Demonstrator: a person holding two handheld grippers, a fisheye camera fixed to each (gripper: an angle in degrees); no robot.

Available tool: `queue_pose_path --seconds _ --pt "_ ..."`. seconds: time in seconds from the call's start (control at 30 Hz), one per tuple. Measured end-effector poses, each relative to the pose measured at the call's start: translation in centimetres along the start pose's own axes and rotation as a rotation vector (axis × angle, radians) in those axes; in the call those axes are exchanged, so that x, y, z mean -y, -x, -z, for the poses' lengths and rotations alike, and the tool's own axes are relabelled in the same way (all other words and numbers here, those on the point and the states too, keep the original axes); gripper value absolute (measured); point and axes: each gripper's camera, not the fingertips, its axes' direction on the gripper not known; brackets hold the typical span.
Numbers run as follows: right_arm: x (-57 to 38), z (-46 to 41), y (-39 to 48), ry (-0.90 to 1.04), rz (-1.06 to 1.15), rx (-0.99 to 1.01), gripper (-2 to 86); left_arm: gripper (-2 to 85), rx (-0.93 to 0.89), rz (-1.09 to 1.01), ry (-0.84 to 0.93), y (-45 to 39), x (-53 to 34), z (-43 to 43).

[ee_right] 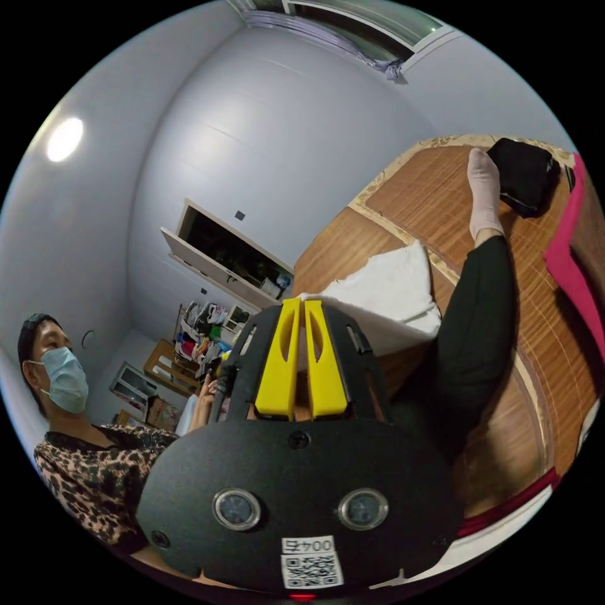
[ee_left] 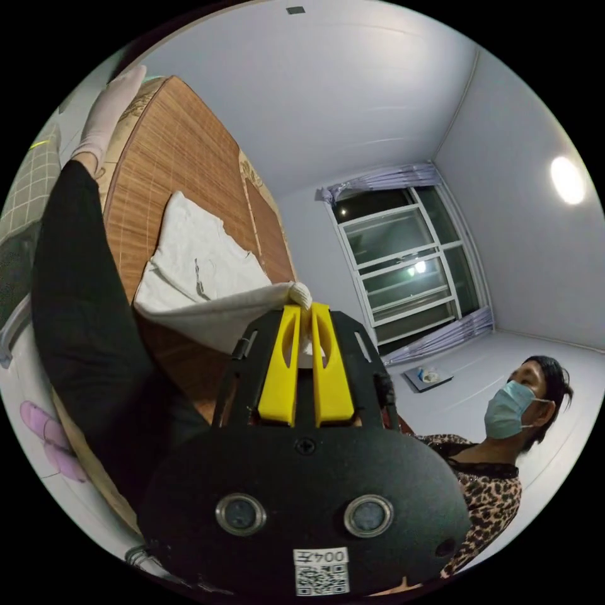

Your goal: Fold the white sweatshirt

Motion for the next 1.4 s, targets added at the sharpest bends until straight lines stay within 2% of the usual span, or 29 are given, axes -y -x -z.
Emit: queue_pose_path --seconds 0.4,0.57,0.7,0.77,0.9,1.13,1.27,1.4 --pt "18.2 -13.8 -5.1 0.083 0.063 -0.185 -0.5 3.4 0.214 0.014 0.029 3.2 20.5 -11.1" --pt "24.3 -23.3 -11.6 0.144 0.016 -0.301 0.0 3.1 0.33 0.032 0.065 9.3 28.0 -18.7" --pt "26.2 -29.3 -16.0 0.195 -0.024 -0.415 2.1 3.2 0.374 0.082 0.029 14.3 30.4 -22.3" --pt "25.9 -31.4 -17.3 0.169 -0.021 -0.489 6.2 4.0 0.359 0.088 -0.018 16.1 31.1 -23.0" --pt "24.0 -30.9 -16.5 0.078 0.041 -0.496 9.5 5.4 0.436 0.008 -0.051 15.0 30.8 -22.5" --pt "11.6 -30.3 -12.1 0.235 0.21 -0.461 8.9 6.3 0.65 -0.183 0.154 11.2 23.6 -21.3" --pt "4.6 -31.7 -12.4 0.291 0.234 -0.527 8.4 7.2 0.686 -0.171 0.211 12.3 19.4 -22.4" --pt "1.5 -33.8 -11.7 0.298 0.314 -0.582 9.8 9.6 0.761 -0.182 0.263 14.2 17.7 -25.1"
